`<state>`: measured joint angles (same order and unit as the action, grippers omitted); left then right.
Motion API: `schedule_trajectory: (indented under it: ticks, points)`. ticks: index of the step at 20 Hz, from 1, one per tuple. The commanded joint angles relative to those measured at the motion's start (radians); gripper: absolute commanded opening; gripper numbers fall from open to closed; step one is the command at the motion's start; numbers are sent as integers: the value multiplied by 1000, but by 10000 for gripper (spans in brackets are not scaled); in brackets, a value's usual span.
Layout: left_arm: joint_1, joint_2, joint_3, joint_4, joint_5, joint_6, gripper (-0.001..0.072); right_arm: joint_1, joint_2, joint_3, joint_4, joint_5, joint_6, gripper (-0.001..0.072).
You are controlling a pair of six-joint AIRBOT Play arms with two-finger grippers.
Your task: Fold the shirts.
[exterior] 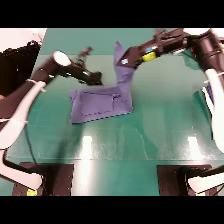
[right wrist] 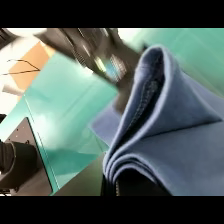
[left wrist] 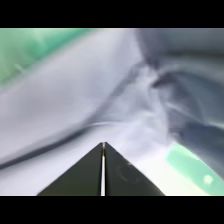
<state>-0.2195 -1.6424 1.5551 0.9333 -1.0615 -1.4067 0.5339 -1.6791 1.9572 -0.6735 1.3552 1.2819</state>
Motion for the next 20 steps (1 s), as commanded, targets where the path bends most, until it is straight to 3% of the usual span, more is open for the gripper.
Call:
schedule_trajectory:
  ticks: [1,3,4,6,7,10,14,16,20]
  points:
    - [163,142,1,81,-72,27,25,159,-64,5,1,-169,-17,19]
    - [242,203,1,85,-87,27,25,257,-121,5,0,-257,-74,24]
    - [275,225,1,85,-89,27,25,298,-148,5,-2,-272,-118,75]
    - [323,252,1,85,-101,27,25,346,-184,5,-11,-272,-210,406]
    - [336,257,1,85,-111,27,25,354,-193,5,-11,-271,-232,436]
    - [344,259,1,84,-148,27,25,323,-187,5,-59,-213,-231,431]
    - [341,259,1,82,-165,27,25,175,-151,2,-291,-2,-97,428]
    - [341,259,1,81,-178,27,25,68,-151,-16,-303,89,-60,428]
    - [341,259,1,81,-182,27,25,-145,-149,-185,-266,108,5,428]
